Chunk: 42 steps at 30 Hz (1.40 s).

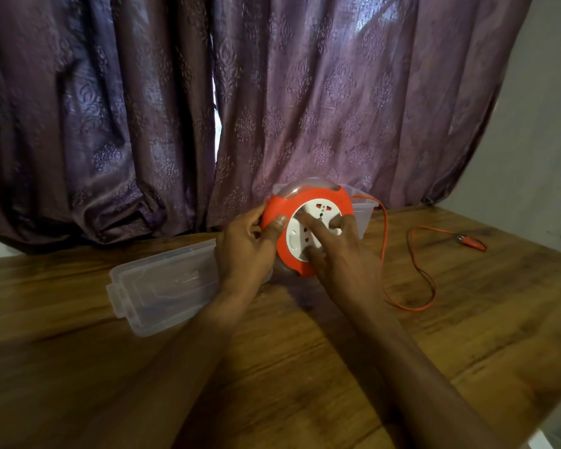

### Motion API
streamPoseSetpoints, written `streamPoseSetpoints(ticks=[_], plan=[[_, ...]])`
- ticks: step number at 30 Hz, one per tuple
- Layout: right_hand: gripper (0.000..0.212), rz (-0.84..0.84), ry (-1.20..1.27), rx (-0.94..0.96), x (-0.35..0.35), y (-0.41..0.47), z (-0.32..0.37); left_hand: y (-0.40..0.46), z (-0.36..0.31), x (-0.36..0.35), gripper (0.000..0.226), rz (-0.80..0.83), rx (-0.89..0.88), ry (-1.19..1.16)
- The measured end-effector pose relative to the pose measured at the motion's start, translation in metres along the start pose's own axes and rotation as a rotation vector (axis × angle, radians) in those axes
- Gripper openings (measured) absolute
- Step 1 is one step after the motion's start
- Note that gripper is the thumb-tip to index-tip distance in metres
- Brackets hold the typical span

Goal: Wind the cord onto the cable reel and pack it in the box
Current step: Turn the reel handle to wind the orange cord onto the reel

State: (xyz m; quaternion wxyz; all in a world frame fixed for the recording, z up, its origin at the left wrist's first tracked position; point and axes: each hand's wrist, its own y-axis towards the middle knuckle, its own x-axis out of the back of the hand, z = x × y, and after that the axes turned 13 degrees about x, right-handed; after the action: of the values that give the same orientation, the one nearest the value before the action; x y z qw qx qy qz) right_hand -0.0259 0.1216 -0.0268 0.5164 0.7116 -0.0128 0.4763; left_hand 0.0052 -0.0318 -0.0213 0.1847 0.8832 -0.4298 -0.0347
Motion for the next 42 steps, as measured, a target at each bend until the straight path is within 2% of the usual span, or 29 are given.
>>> streamPoseSetpoints(ticks=[5, 10, 15, 21, 24, 27, 29, 32, 35, 38, 42], plan=[[0.061, -0.078, 0.040, -0.070, 0.002, -0.002, 0.005, 0.000, 0.000, -0.002, 0.051, -0.011, -0.054, 0.042], [0.062, -0.170, 0.154, -0.242, -0.001, -0.001, 0.009, -0.003, -0.001, -0.003, 0.049, -0.014, -0.051, 0.070], [0.065, -0.182, 0.262, -0.343, -0.004, -0.002, 0.010, -0.008, -0.002, -0.002, 0.052, -0.014, -0.049, 0.103], [0.043, -0.215, 0.217, -0.128, 0.004, -0.002, 0.005, 0.000, 0.002, 0.002, 0.049, -0.034, -0.005, 0.053], [0.048, -0.112, 0.096, -0.005, 0.010, 0.000, 0.005, 0.003, 0.001, 0.005, 0.052, -0.054, 0.039, 0.024], [0.054, 0.058, 0.095, 0.112, 0.013, 0.002, 0.017, 0.003, -0.001, 0.006, 0.052, -0.052, 0.061, 0.000], [0.060, 0.149, 0.108, 0.135, 0.013, 0.002, 0.019, 0.003, -0.001, 0.007, 0.050, -0.051, 0.065, -0.002], [0.074, 0.182, 0.068, 0.128, 0.011, 0.002, 0.014, 0.003, -0.002, 0.007, 0.048, -0.052, 0.058, 0.003], [0.066, 0.163, 0.020, 0.142, 0.012, 0.001, 0.015, 0.002, -0.003, 0.006, 0.051, -0.049, 0.055, 0.010], [0.075, 0.145, 0.004, 0.142, 0.012, -0.001, 0.015, 0.002, -0.003, 0.005, 0.050, -0.049, 0.046, 0.015], [0.075, 0.159, 0.001, 0.121, 0.015, -0.001, 0.016, 0.002, -0.003, 0.005, 0.049, -0.037, 0.040, 0.020]])
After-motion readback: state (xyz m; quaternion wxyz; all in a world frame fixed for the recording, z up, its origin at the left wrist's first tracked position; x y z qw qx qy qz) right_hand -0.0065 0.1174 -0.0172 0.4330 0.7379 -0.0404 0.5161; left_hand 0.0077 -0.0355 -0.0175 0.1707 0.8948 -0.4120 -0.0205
